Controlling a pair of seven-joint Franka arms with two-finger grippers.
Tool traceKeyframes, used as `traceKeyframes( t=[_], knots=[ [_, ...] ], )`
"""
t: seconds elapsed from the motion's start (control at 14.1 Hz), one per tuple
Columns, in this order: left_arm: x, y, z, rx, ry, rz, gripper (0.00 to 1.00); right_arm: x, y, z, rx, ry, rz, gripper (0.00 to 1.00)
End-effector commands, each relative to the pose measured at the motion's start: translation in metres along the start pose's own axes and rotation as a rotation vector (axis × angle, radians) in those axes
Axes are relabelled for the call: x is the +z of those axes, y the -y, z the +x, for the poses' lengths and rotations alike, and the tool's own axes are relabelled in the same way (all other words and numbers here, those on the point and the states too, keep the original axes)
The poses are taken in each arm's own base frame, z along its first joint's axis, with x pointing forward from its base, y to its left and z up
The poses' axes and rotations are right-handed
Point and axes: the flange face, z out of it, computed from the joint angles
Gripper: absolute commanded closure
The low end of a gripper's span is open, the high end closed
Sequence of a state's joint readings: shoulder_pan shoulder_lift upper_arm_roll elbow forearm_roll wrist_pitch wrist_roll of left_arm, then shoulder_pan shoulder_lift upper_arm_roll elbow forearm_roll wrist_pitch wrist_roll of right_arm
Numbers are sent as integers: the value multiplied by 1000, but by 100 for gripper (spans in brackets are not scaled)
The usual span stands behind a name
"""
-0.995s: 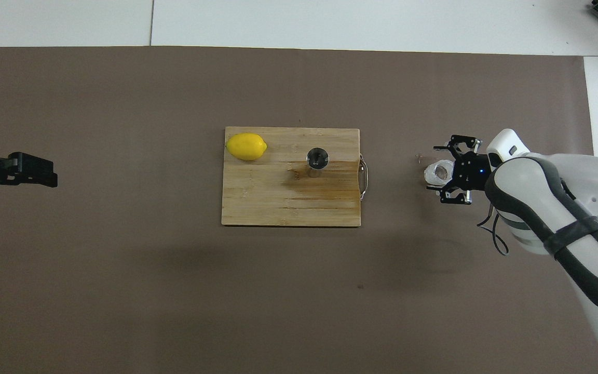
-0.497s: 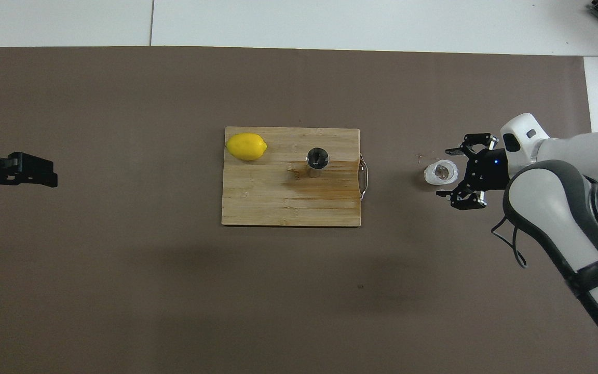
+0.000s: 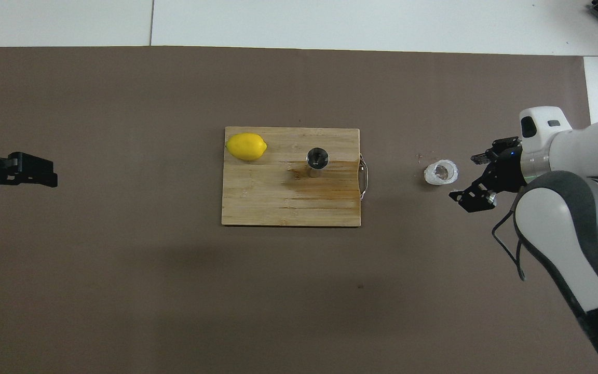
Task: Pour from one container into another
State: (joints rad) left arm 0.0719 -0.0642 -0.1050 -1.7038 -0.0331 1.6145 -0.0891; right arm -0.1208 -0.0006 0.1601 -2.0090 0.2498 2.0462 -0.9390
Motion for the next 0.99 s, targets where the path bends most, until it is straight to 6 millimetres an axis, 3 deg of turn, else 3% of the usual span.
traceKeyframes(
  t=[0.0,0.28,0.5,0.78,0.92],
  knots=[
    [-2,3,-5,-4,6,9,0,-29,21,13,189,109,-28,0],
    [-2,3,-5,-4,6,9,0,-65,37,23,543,220,-43,0],
    [-2,3,-5,-4,5,9,0,-73,43,26,705,235,-65,0],
    [-2,3,-5,-4,6,9,0,-113,20,-15,882,254,-42,0],
    [-2,3,-5,-4,5,9,0,-153,5,-43,994,257,-41,0]
  ],
)
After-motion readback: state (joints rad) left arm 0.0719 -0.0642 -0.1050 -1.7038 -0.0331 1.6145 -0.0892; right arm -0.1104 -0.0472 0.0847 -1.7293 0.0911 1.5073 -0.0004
